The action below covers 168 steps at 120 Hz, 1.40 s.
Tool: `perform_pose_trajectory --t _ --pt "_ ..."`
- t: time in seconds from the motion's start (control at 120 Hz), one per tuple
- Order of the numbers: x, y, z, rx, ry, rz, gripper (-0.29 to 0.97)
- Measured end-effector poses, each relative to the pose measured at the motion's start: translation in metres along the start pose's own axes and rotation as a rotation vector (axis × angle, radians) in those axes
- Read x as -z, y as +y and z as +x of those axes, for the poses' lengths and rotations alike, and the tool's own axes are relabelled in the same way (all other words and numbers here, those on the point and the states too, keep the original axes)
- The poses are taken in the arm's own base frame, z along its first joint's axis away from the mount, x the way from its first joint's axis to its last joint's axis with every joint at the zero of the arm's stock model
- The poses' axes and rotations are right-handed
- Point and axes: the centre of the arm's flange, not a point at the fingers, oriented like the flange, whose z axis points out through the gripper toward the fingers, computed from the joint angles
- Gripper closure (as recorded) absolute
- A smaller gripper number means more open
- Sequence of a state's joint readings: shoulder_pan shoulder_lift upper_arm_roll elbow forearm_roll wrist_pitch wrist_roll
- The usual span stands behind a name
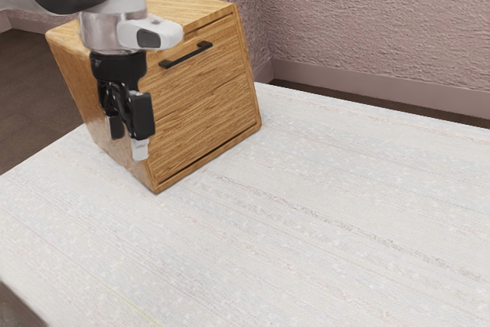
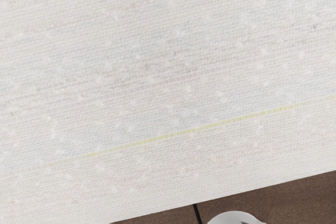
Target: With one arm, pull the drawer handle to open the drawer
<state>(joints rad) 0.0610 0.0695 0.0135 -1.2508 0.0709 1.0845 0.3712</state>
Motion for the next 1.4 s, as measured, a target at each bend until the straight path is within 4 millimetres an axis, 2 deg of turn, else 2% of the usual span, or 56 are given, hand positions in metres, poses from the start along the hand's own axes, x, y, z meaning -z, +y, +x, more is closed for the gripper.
perform_pose_trajectory --t 0.15,0.275,0.342,0.433,0.483,0.533,0.658,0.733,0.767,0.808,0.942,0.992,1.05,1.083,1.167,1.208,1.283,1.4 --pt "0.017 -0.007 0.009 -0.103 0.129 0.069 0.00" --pt "0.032 -0.007 0.005 -0.167 0.177 0.155 0.00" --pt "0.030 -0.009 0.017 -0.193 0.180 0.201 0.00" --pt "0.024 -0.016 0.055 -0.194 0.179 0.294 0.00" --pt "0.029 -0.015 0.061 -0.181 0.198 0.333 0.00" --pt "0.038 -0.015 0.057 -0.163 0.224 0.363 0.00" --pt "0.050 0.007 0.061 -0.165 0.264 0.421 0.00" --pt "0.051 0.017 0.067 -0.167 0.275 0.438 0.00" --pt "0.048 0.022 0.075 -0.168 0.280 0.441 0.00" --pt "0.037 0.021 0.093 -0.166 0.274 0.441 0.00" --pt "0.049 0.012 0.108 -0.114 0.341 0.463 0.00" --pt "0.041 0.013 0.128 -0.109 0.336 0.481 0.00" --pt "0.042 0.017 0.144 -0.101 0.343 0.520 0.02" --pt "0.043 0.014 0.147 -0.086 0.343 0.543 0.05" --pt "0.030 -0.004 0.176 -0.043 0.326 0.606 0.16" --pt "0.027 -0.011 0.184 -0.025 0.325 0.625 0.20" --pt "0.028 -0.032 0.181 0.027 0.327 0.645 0.25" --pt "0.037 -0.064 0.166 0.120 0.347 0.659 0.30"
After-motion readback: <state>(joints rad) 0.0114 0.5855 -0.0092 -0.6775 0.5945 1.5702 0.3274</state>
